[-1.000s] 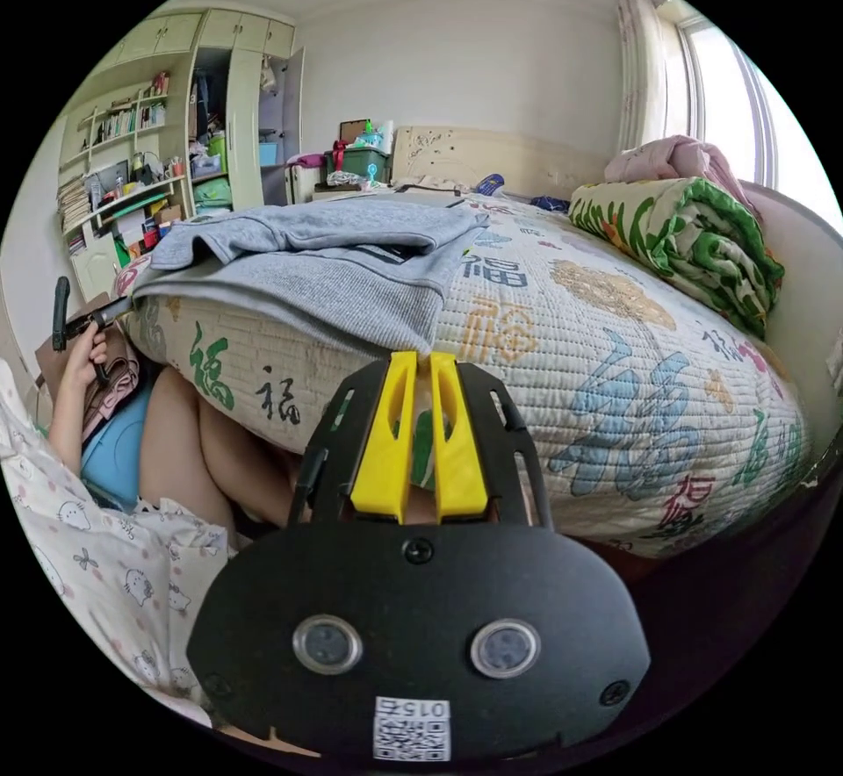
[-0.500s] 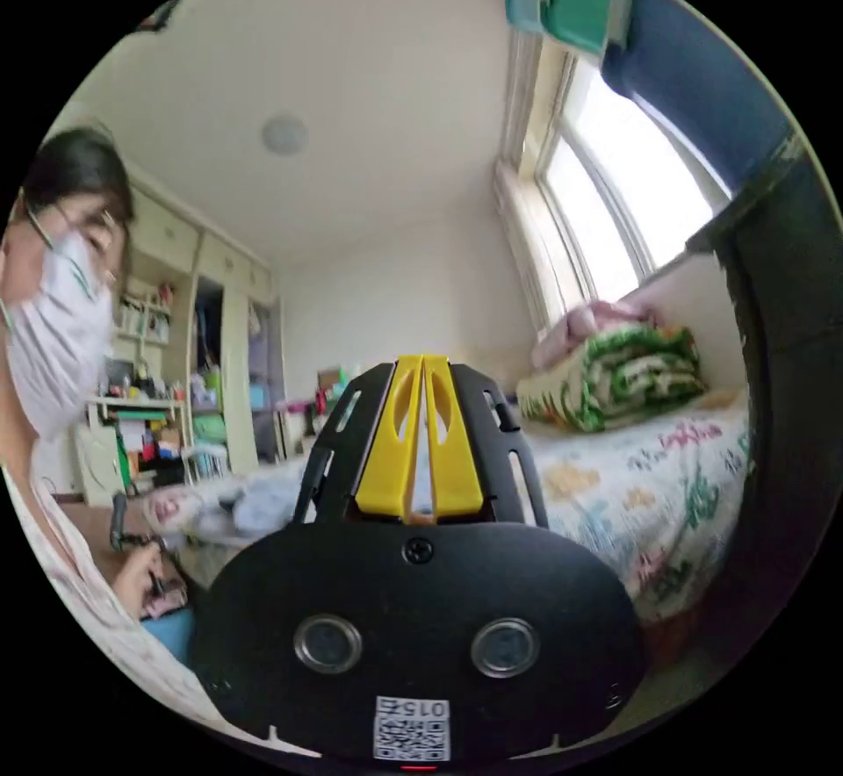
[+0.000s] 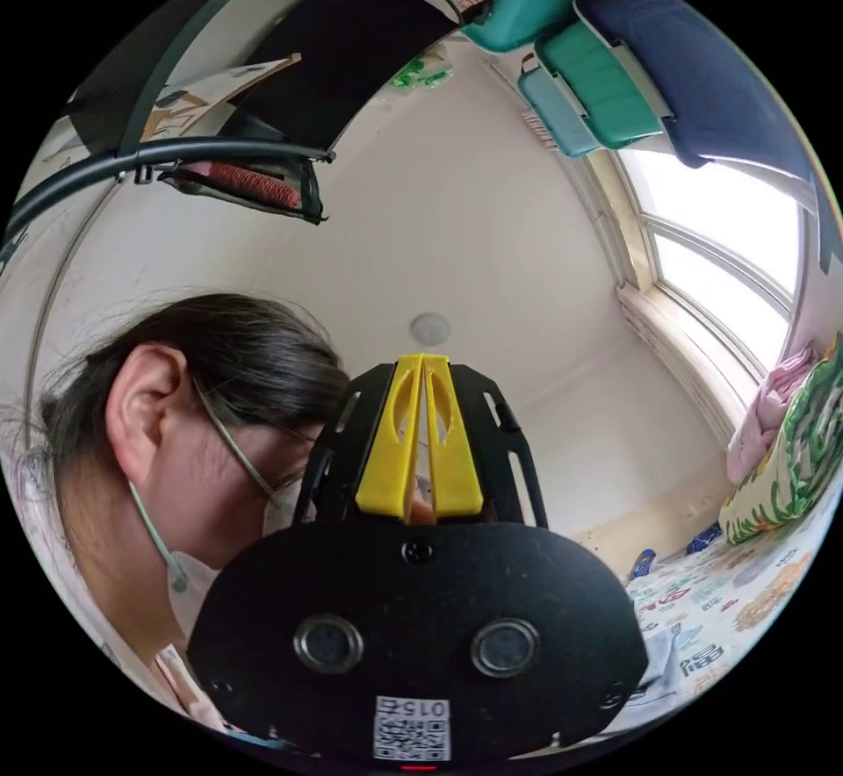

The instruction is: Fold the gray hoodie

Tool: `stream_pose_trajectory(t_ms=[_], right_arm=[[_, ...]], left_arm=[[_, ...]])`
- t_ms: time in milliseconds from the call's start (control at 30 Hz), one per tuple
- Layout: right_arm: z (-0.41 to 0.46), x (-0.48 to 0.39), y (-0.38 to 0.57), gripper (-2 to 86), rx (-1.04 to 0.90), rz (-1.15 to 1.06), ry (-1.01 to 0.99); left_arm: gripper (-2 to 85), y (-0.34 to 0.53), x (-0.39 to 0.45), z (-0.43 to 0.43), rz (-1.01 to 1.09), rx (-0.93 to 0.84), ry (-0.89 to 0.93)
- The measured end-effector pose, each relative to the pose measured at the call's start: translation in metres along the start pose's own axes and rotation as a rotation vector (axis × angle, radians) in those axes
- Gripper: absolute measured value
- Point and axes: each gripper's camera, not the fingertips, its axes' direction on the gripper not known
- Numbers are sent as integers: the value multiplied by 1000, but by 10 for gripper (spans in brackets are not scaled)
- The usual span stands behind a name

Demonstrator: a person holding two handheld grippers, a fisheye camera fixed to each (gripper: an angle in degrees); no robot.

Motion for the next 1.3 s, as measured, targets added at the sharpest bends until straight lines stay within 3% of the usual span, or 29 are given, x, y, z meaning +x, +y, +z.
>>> stream_pose_trajectory(t_ms=[200, 267, 333, 433, 533, 633, 867, 1133, 1300], right_arm=[[6, -18, 2, -6, -196, -132, 117], [20, -4, 18, -2, -347, -204, 167], [52, 15, 59, 29, -677, -344, 102], [89, 43, 115, 75, -1077, -384, 23], [112, 71, 145, 80, -1257, -284, -72], [140, 72, 164, 90, -1424, -259, -225], [208, 24, 201, 95, -1672, -358, -386], [296, -9, 161, 32, -1716, -180, -414], [367, -27, 111, 0, -1649, -144, -372]], left_arm=[[48, -17, -86, -72, 71, 170, -158], [43, -28, -100, -90, 210, 206, -150], [50, -58, -112, -90, 433, 99, -64], [72, -91, -128, -82, 655, 38, -25], [86, -119, -150, -71, 824, 40, -17], [105, -156, -195, -55, 809, 31, 32], [111, -213, -295, -12, 836, -121, 180], [28, -245, -404, 18, 915, -288, 179], [13, -296, -479, 4, 829, -165, 307]])
